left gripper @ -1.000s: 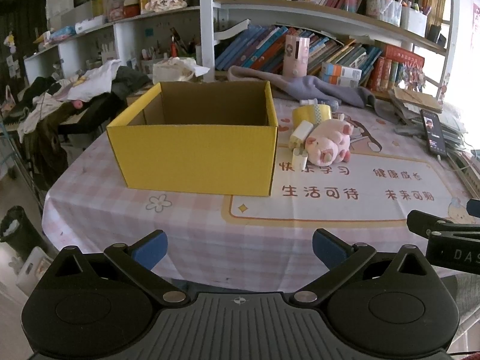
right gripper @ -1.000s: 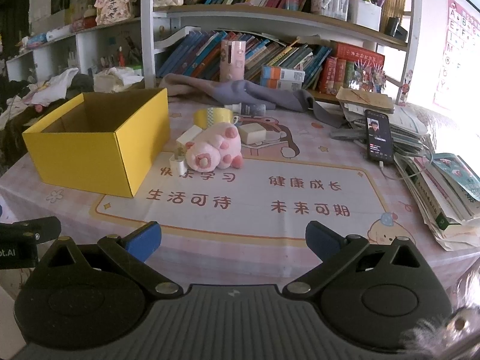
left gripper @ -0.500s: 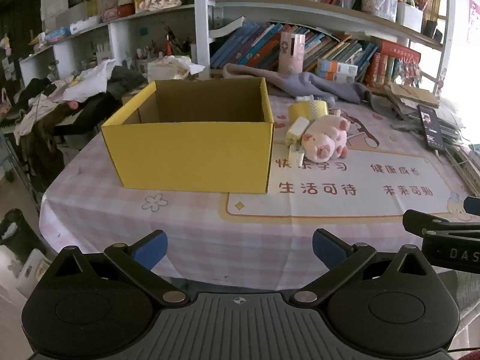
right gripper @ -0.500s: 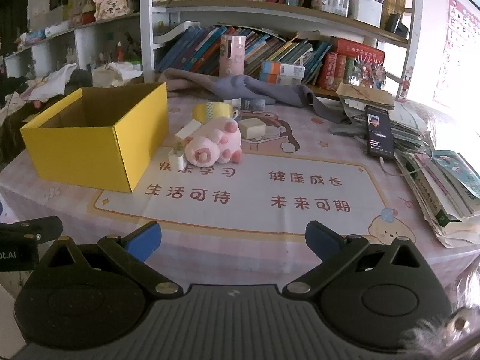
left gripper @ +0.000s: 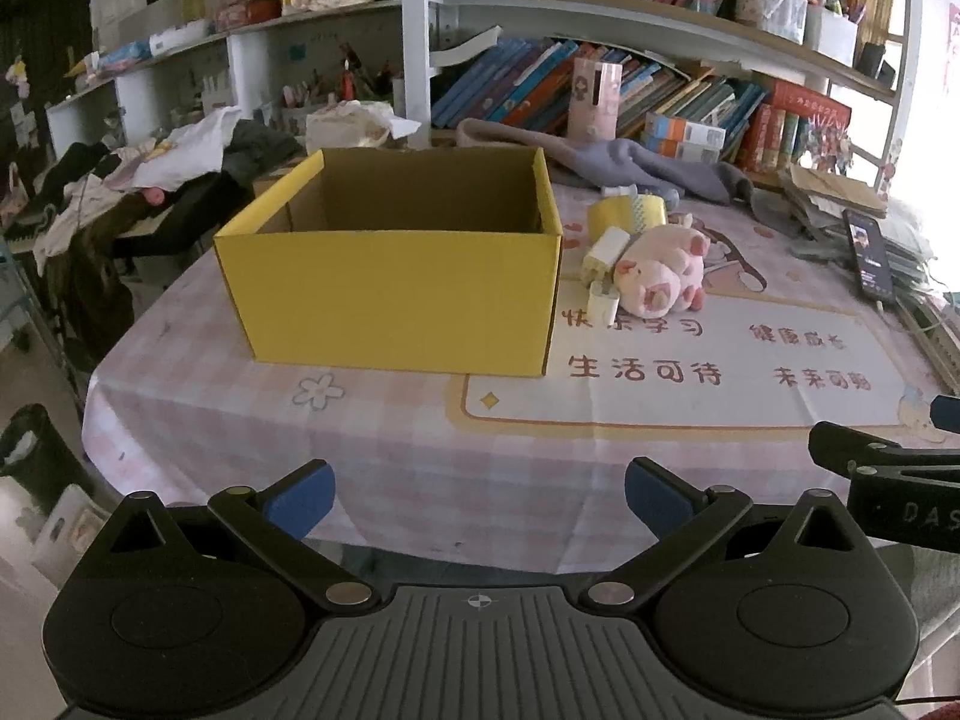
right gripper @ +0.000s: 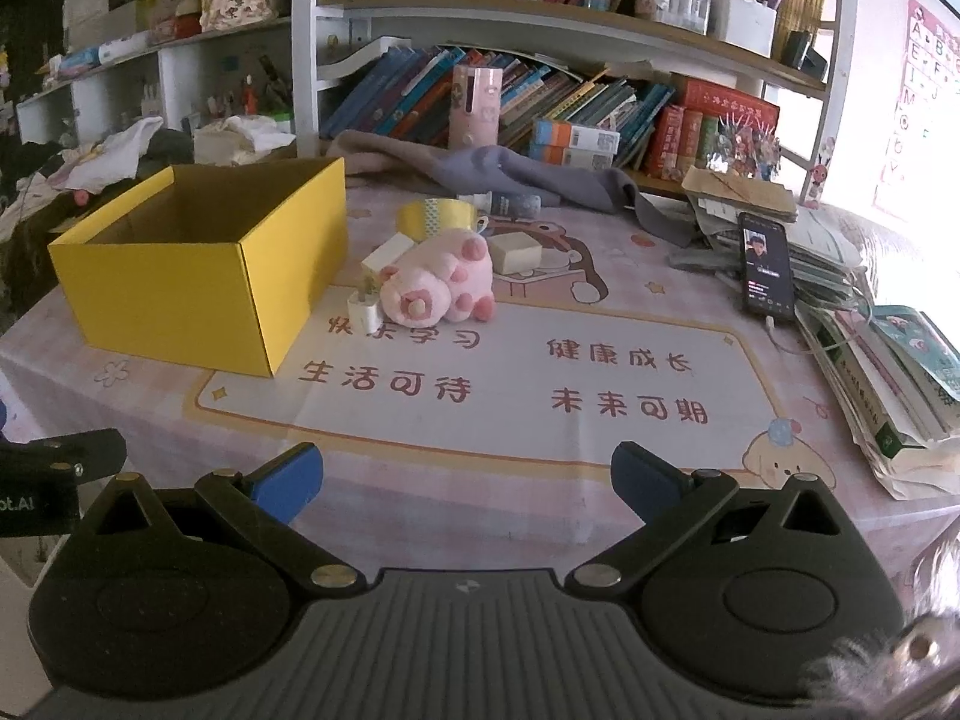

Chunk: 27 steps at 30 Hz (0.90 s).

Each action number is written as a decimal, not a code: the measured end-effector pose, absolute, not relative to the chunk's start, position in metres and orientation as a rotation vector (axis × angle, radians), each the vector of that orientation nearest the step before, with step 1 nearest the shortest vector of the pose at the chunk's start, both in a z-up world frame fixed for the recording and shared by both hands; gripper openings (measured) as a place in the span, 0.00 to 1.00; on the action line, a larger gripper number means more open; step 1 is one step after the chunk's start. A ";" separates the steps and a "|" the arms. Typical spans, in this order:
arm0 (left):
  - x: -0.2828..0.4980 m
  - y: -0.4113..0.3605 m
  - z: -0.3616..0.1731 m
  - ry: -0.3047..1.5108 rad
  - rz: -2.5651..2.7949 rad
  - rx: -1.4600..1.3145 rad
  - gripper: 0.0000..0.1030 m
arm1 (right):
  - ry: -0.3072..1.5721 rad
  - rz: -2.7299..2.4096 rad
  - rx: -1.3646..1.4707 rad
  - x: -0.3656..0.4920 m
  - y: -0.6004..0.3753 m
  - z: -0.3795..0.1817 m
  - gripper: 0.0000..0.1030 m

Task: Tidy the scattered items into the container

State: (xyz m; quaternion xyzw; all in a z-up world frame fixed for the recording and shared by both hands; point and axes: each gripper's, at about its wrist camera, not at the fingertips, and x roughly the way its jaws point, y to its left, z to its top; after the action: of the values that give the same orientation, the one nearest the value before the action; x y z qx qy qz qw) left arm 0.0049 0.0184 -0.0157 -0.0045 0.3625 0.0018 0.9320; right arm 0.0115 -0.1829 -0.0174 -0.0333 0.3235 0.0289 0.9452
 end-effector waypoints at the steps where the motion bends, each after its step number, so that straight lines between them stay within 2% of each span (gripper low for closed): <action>1: 0.004 0.018 -0.015 0.738 0.006 -0.003 1.00 | 0.659 0.059 -0.067 0.012 -0.183 -0.017 1.00; 27: 0.001 0.019 -0.007 0.699 -0.011 0.030 1.00 | 0.637 0.060 -0.066 0.012 -0.177 -0.011 1.00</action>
State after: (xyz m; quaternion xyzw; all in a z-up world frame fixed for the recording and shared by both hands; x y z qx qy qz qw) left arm 0.0012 0.0191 -0.0067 0.0146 0.3425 -0.0056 0.9394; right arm 0.0116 -0.1766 -0.0107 -0.0323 0.3128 0.0297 0.9488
